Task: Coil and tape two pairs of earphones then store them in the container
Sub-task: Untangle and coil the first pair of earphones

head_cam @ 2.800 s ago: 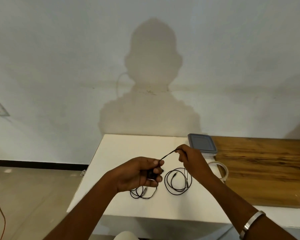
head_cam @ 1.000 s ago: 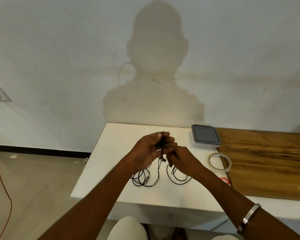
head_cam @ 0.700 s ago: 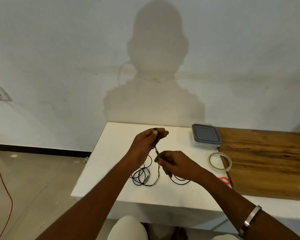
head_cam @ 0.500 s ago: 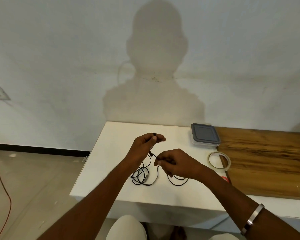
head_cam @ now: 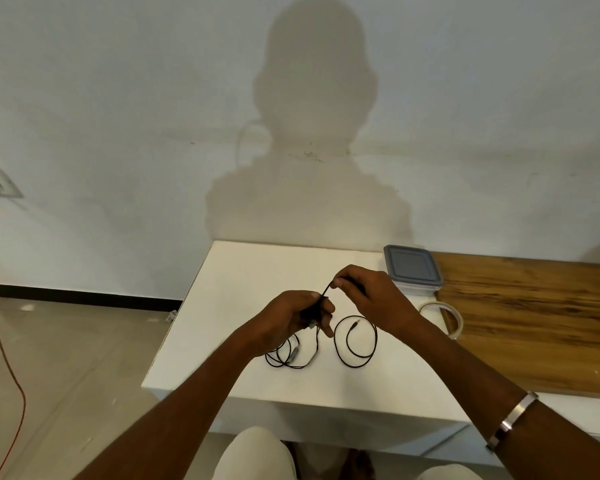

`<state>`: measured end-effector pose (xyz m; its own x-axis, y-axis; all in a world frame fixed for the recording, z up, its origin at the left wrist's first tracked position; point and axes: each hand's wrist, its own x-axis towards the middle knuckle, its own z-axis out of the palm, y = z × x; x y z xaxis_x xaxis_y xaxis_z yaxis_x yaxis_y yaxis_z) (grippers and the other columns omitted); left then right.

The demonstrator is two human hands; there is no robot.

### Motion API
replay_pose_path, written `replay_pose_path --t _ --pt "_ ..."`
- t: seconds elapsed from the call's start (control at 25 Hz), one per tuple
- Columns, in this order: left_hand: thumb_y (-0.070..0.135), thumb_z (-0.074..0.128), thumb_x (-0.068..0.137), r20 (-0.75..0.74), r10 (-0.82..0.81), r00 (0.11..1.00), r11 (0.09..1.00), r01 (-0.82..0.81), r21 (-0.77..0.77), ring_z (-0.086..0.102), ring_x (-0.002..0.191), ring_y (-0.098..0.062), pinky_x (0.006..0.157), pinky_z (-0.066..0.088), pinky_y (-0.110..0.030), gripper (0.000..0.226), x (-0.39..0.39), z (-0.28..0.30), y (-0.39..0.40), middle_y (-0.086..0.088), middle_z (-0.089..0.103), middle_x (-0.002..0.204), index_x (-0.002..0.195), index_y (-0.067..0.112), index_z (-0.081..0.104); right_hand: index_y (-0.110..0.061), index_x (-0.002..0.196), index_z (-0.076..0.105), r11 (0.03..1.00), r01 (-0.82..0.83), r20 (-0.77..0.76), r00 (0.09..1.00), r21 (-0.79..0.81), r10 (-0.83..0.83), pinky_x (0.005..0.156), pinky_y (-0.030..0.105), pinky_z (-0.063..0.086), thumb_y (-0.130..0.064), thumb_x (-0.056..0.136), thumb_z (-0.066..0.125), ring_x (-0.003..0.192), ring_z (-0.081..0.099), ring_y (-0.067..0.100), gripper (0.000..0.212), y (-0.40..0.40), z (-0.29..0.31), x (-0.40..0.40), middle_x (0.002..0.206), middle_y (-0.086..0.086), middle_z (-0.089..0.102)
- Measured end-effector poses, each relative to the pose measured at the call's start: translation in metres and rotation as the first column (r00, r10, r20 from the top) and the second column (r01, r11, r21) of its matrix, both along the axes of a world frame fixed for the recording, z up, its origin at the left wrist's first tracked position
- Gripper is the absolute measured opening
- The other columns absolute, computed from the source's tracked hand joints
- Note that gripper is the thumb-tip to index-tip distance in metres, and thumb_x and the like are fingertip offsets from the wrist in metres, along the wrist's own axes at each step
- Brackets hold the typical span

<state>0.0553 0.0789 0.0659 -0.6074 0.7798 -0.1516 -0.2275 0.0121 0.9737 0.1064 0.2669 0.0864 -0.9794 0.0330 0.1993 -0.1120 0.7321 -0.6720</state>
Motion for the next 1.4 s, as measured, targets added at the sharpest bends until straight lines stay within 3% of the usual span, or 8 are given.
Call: replay_pose_path --t 0.16,0.36,0.48,0.64,0.92,1.04,1.2,1.4 --pt "0.021 0.038 0.098 0.115 -0.063 0.991 0.972 0.035 0.232 0.067 0.088 -0.032 0.091 0.052 -0.038 0.029 0.003 0.018 0.006 -0.008 0.067 0.083 0.098 0.005 0.062 -0.024 0.09 0.061 1.0 0.004 0.071 0.997 -0.031 -0.002 0.061 0.029 0.047 -0.02 0.099 0.043 0.06 0.056 0.012 0.02 -0.007 -0.012 0.003 0.067 -0.005 0.059" --pt "0.015 0.032 0.101 0.259 0.113 0.959 0.91 -0.205 0.361 0.069 0.099 -0.03 0.091 0.054 -0.034 0.033 -0.005 0.034 0.022 -0.011 0.072 0.096 0.106 0.002 0.062 -0.03 0.08 0.058 0.991 -0.084 0.201 0.974 -0.101 0.103 0.063 0.023 0.049 -0.023 0.101 0.039 0.057 0.06 0.008 0.029 -0.024 -0.014 0.01 0.062 -0.008 0.058" --pt "0.015 0.03 0.103 0.111 0.221 0.969 0.929 -0.243 0.28 0.065 0.109 -0.023 0.091 0.047 -0.026 0.035 -0.016 0.031 0.023 -0.011 0.071 0.107 0.114 0.005 0.061 -0.023 0.1 0.065 0.977 -0.191 0.243 0.947 -0.092 0.209 0.064 0.018 0.047 -0.027 0.099 0.043 0.056 0.059 0.005 0.022 -0.026 -0.013 0.014 0.058 -0.007 0.06" --pt "0.025 0.024 0.104 0.068 0.221 0.973 0.961 -0.23 0.153 0.064 0.109 -0.022 0.087 0.046 -0.022 0.045 -0.019 0.023 0.018 -0.015 0.068 0.113 0.113 0.003 0.062 -0.021 0.098 0.066 0.958 -0.247 0.192 0.943 -0.143 0.272 0.063 0.022 0.049 -0.023 0.095 0.051 0.054 0.06 0.01 0.015 -0.028 0.0 0.018 0.057 0.002 0.063" --pt "0.033 0.012 0.105 0.001 0.032 0.999 0.999 -0.032 -0.043 0.065 0.103 -0.029 0.081 0.048 -0.018 0.062 -0.008 0.006 0.004 -0.023 0.067 0.105 0.116 -0.003 0.06 -0.015 0.087 0.067 0.99 -0.061 0.01 0.998 -0.127 0.063 0.056 0.015 0.04 -0.023 0.095 0.054 0.055 0.052 0.004 0.017 -0.01 0.013 0.007 0.064 -0.006 0.061" --pt "0.034 0.016 0.105 -0.017 -0.061 0.998 0.997 0.06 -0.042 0.06 0.109 -0.039 0.095 0.044 -0.034 0.059 -0.006 0.006 0.001 -0.021 0.068 0.1 0.112 0.0 0.063 -0.018 0.089 0.067 0.996 0.016 0.001 1.0 -0.091 -0.016 0.055 0.019 0.038 -0.028 0.094 0.055 0.054 0.046 0.011 0.016 0.0 0.003 0.004 0.065 -0.001 0.062" --pt "0.028 0.03 0.103 0.003 -0.131 0.991 0.991 0.131 0.019 0.064 0.099 -0.032 0.085 0.048 -0.024 0.043 0.001 0.009 0.004 -0.018 0.067 0.097 0.112 0.0 0.062 -0.019 0.091 0.064 0.996 0.059 0.005 0.998 -0.064 -0.059 0.061 0.022 0.044 -0.027 0.096 0.052 0.063 0.057 0.016 0.015 0.005 -0.011 0.003 0.078 0.001 0.068" --pt "0.017 0.035 0.101 0.12 0.008 0.993 0.962 -0.04 0.27 0.067 0.102 -0.031 0.098 0.051 -0.04 0.032 0.001 0.019 0.011 -0.014 0.07 0.102 0.112 0.001 0.061 -0.03 0.075 0.056 0.999 0.01 0.124 0.992 -0.051 -0.004 0.062 0.032 0.049 -0.022 0.099 0.043 0.056 0.057 0.011 0.028 -0.007 -0.017 0.009 0.063 -0.006 0.059"
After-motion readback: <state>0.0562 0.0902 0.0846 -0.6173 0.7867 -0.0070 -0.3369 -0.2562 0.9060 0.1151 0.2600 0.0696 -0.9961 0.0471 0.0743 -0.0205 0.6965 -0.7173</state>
